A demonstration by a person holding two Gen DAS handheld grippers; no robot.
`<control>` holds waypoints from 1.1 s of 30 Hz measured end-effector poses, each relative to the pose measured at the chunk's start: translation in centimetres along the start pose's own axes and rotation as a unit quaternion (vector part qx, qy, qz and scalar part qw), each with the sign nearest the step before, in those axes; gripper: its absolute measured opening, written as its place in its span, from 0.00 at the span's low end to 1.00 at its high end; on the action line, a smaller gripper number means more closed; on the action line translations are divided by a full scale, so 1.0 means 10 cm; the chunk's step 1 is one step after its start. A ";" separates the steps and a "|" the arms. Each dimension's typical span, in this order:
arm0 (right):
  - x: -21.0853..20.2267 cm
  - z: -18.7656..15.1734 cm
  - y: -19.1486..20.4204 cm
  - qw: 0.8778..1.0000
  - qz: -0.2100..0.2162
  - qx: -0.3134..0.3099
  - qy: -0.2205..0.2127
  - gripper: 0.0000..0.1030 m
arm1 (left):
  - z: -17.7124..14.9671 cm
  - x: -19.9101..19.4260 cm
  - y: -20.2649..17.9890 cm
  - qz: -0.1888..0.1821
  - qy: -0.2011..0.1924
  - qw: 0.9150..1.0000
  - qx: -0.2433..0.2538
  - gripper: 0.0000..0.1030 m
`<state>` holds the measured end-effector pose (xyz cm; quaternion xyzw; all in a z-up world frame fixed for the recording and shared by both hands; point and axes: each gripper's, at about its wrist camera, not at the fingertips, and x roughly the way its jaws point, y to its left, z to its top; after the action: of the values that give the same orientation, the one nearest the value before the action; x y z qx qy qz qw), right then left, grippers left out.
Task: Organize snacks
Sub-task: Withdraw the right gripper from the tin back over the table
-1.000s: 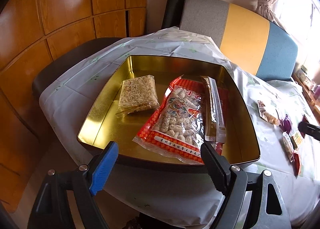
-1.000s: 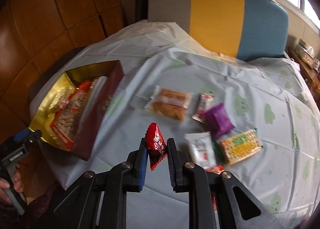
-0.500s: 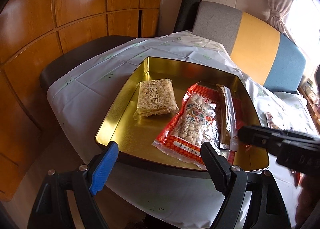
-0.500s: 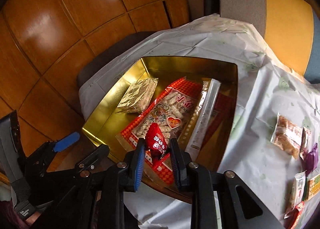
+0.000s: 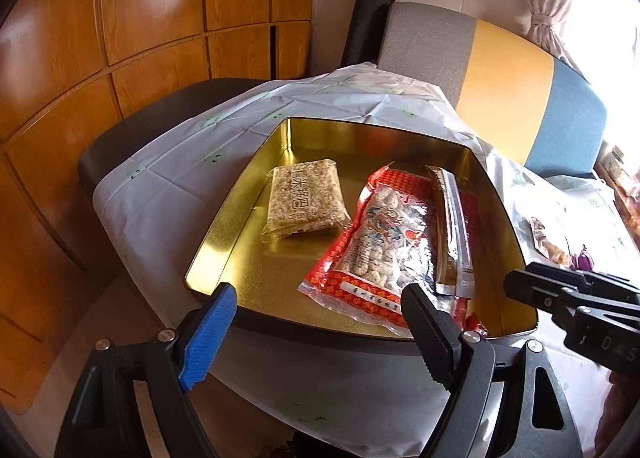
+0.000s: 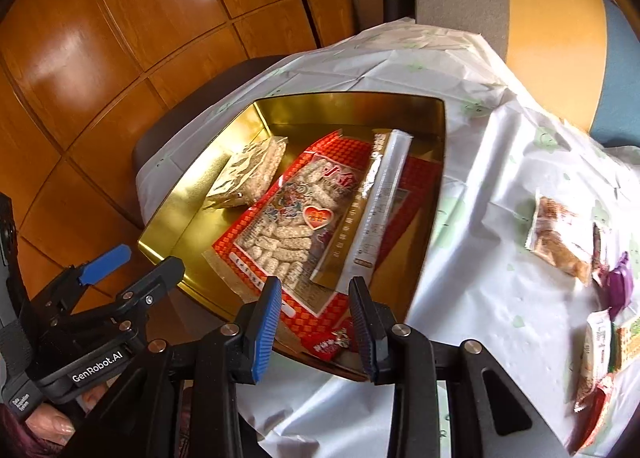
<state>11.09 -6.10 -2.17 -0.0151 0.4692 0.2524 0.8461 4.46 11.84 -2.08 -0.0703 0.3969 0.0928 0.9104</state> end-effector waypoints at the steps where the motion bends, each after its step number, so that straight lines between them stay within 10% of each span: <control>1: -0.04 -0.01 -0.01 1.000 -0.007 -0.003 -0.006 0.34 | 0.00 -0.01 -0.02 -0.001 -0.002 1.000 0.004 0.82; 33: -1.22 -0.55 -1.42 0.977 -0.191 0.062 -0.075 0.37 | -0.15 -0.31 -0.90 -0.027 -0.019 0.990 0.139 0.82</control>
<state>7.76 -24.96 1.58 -0.0331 0.4075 0.0564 0.9109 3.41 2.43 -0.33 0.0481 0.3865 0.0130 0.9209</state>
